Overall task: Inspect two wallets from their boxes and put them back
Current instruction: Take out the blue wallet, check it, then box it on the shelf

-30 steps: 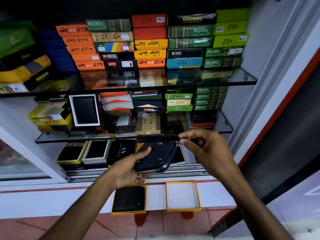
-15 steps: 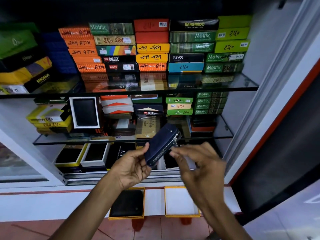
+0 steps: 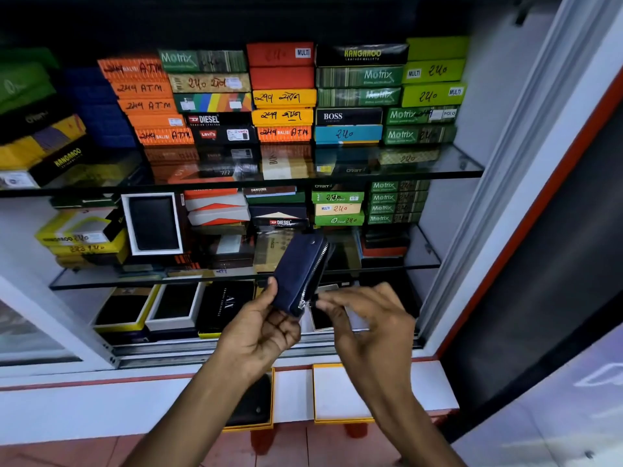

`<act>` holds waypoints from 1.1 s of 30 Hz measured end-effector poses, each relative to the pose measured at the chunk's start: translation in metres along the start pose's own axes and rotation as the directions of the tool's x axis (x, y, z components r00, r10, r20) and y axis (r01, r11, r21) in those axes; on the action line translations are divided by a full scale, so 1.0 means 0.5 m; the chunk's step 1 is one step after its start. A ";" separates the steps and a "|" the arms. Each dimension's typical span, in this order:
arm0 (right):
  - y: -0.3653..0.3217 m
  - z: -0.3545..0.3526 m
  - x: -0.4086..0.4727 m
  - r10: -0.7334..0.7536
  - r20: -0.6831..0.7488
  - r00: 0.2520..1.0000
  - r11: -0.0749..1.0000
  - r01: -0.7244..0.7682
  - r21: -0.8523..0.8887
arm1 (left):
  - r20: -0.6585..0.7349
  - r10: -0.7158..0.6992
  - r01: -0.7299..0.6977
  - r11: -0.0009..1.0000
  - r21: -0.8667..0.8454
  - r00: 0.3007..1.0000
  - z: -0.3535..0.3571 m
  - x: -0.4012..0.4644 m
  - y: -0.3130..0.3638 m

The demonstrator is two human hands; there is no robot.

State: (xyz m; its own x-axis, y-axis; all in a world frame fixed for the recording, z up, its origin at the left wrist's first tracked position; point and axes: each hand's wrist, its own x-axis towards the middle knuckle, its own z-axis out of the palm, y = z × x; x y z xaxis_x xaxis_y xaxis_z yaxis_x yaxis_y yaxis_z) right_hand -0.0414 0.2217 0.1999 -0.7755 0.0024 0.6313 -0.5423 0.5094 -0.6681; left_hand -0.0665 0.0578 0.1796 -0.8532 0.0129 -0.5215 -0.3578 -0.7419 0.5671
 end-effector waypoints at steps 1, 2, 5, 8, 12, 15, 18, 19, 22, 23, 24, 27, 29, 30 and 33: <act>0.003 -0.003 0.010 0.040 -0.016 0.999 0.999 -0.039 0.038 | 0.000 0.014 -0.014 1.000 0.021 1.000 -0.004 -0.004 -0.003; 0.005 -0.007 0.021 0.079 -0.024 0.997 0.994 -0.077 0.073 | 0.011 0.030 -0.030 0.998 0.051 1.000 -0.009 -0.009 -0.002; 0.023 -0.028 0.055 0.192 -0.024 0.981 0.965 -0.184 0.185 | 0.081 0.060 -0.072 0.986 0.153 0.995 -0.039 -0.017 0.016; 0.050 -0.046 0.098 0.220 0.153 0.963 0.921 -0.257 0.292 | 0.157 0.026 -0.067 0.962 0.264 0.987 -0.057 -0.036 0.048; 0.070 -0.025 0.143 0.103 0.372 0.922 0.861 -0.271 0.432 | 0.308 -0.085 -0.056 0.904 0.424 0.948 -0.052 -0.056 0.090; 0.076 0.008 0.168 0.028 0.445 0.895 0.837 -0.264 0.479 | 0.370 -0.161 -0.050 0.864 0.501 0.915 -0.033 -0.062 0.103; 0.080 0.052 0.174 -0.046 0.551 0.833 0.854 -0.254 0.454 | 0.409 -0.198 -0.052 0.850 0.524 0.891 -0.001 -0.066 0.096; 0.084 0.066 0.171 -0.048 0.566 0.823 0.866 -0.248 0.434 | 0.403 -0.214 -0.053 0.829 0.556 0.890 0.009 -0.068 0.090; 0.105 0.074 0.161 0.032 0.542 0.839 0.868 -0.292 0.401 | 0.310 -0.186 -0.061 0.766 0.640 0.932 0.017 -0.066 0.070; 0.115 0.067 0.156 0.091 0.525 0.846 0.850 -0.341 0.402 | 0.273 -0.145 -0.070 0.759 0.647 0.951 0.015 -0.067 0.066; 0.126 0.054 0.147 0.185 0.511 0.839 0.824 -0.415 0.384 | 0.243 -0.100 -0.085 0.757 0.647 0.965 0.010 -0.066 0.065; 0.149 0.004 0.111 0.480 0.604 0.636 0.639 -0.725 0.256 | 0.167 0.041 -0.140 0.754 0.641 0.985 -0.005 -0.068 0.067; 0.147 -0.026 0.083 0.487 0.707 0.513 0.545 -0.811 0.213 | 0.154 0.122 -0.192 0.755 0.627 0.981 -0.013 -0.069 0.067; 0.140 -0.037 0.068 0.450 0.732 0.512 0.542 -0.808 0.232 | 0.163 0.160 -0.227 0.746 0.627 0.974 -0.015 -0.070 0.065; 0.122 -0.059 0.039 0.338 0.694 0.635 0.649 -0.692 0.317 | 0.271 0.307 -0.407 0.613 0.677 0.912 -0.023 -0.076 0.057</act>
State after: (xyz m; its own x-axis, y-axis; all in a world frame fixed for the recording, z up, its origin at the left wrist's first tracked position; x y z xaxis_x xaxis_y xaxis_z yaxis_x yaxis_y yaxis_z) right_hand -0.0801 0.2783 0.1829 -0.9004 -0.4239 -0.0982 0.0821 0.0562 -0.9950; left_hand -0.0400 0.0284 0.2082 -0.9911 -0.0339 -0.1290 -0.1288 -0.0060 0.9916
